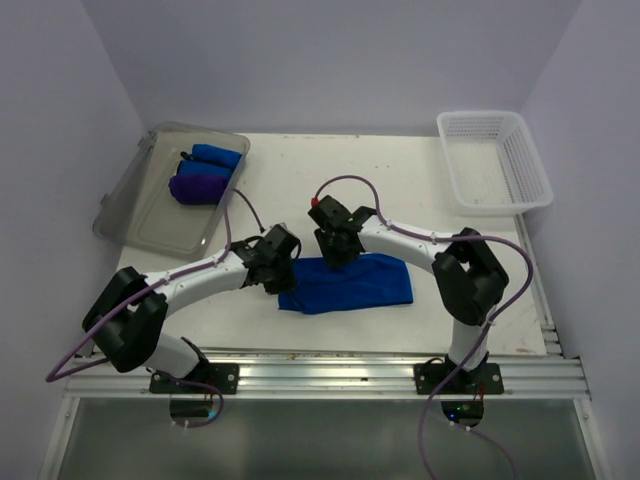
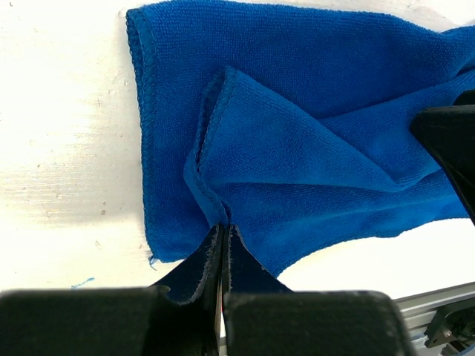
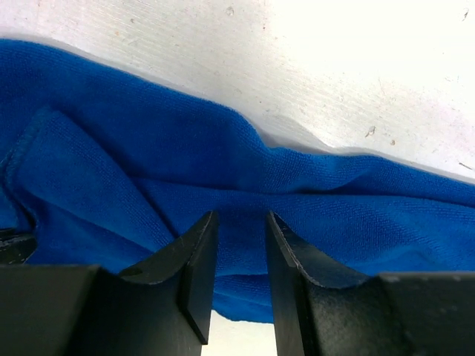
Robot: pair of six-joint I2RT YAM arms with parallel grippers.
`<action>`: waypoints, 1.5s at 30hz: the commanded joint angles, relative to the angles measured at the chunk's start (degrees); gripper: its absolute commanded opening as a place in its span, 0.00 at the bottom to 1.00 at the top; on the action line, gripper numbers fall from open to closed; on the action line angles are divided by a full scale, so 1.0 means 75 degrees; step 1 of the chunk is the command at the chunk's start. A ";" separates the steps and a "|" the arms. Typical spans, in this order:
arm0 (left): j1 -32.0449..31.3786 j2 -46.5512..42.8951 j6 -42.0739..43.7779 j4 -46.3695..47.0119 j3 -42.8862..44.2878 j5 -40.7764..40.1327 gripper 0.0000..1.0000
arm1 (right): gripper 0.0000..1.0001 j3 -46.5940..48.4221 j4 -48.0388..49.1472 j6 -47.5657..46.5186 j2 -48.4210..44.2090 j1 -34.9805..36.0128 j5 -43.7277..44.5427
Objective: Roll the towels
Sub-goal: Fold the towel
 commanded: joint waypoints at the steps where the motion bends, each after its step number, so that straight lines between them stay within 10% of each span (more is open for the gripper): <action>1: -0.0019 -0.0250 -0.0104 0.0122 -0.0027 -0.0051 0.00 | 0.35 0.0108 -0.0074 -0.0085 0.0050 0.0008 0.0052; 7: -0.0019 -0.0367 -0.0127 0.0122 -0.0085 -0.0086 0.00 | 0.34 0.0202 -0.0074 -0.0097 0.0436 0.0008 0.0157; 14: -0.0019 -0.0461 -0.0139 0.0098 -0.0085 -0.0109 0.00 | 0.00 0.0109 0.0008 0.0126 0.0063 0.0008 0.0484; 33: 0.0215 -0.0801 0.0294 0.0085 0.0067 -0.0543 0.00 | 0.01 0.0682 -0.0214 0.0255 -0.0208 -0.0133 0.1036; 36: 0.0262 -0.0778 0.0645 0.0344 0.0055 -0.0590 0.00 | 0.21 0.0776 -0.0238 0.0220 -0.0090 -0.0133 0.0954; 45: 0.0484 -0.0157 0.0939 0.0485 0.0383 -0.0637 0.00 | 0.28 0.0566 0.0019 0.0173 -0.0301 -0.0145 0.0497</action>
